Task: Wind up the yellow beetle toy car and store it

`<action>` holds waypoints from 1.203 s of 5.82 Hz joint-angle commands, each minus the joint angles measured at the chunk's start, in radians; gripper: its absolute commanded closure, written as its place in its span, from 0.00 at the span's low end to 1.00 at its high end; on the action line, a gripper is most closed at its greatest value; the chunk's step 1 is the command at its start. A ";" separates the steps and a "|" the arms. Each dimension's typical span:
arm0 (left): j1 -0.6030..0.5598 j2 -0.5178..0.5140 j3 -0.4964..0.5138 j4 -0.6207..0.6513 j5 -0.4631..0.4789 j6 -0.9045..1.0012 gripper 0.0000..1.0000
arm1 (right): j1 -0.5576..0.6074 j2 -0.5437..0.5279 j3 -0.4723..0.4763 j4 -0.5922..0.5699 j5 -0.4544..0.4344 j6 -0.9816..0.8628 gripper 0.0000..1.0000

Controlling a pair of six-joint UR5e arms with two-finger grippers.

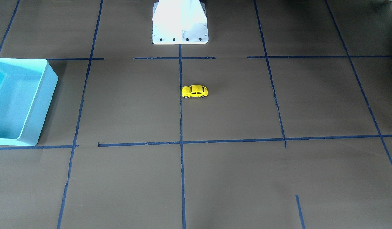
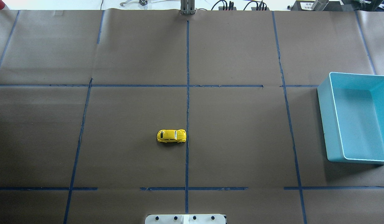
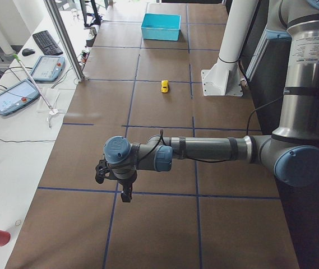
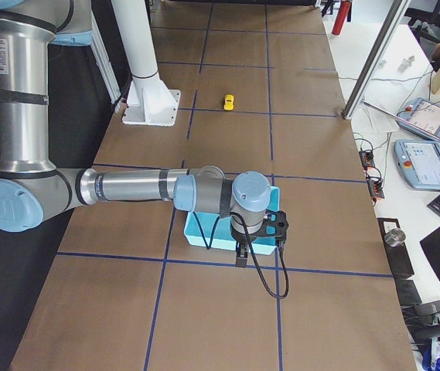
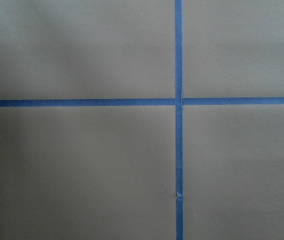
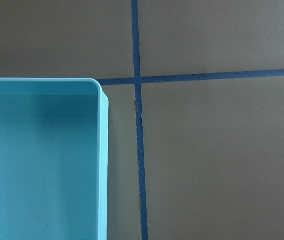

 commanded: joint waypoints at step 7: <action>0.455 -0.091 -0.437 0.008 -0.011 -0.001 0.00 | 0.000 -0.001 0.000 0.000 0.002 -0.002 0.00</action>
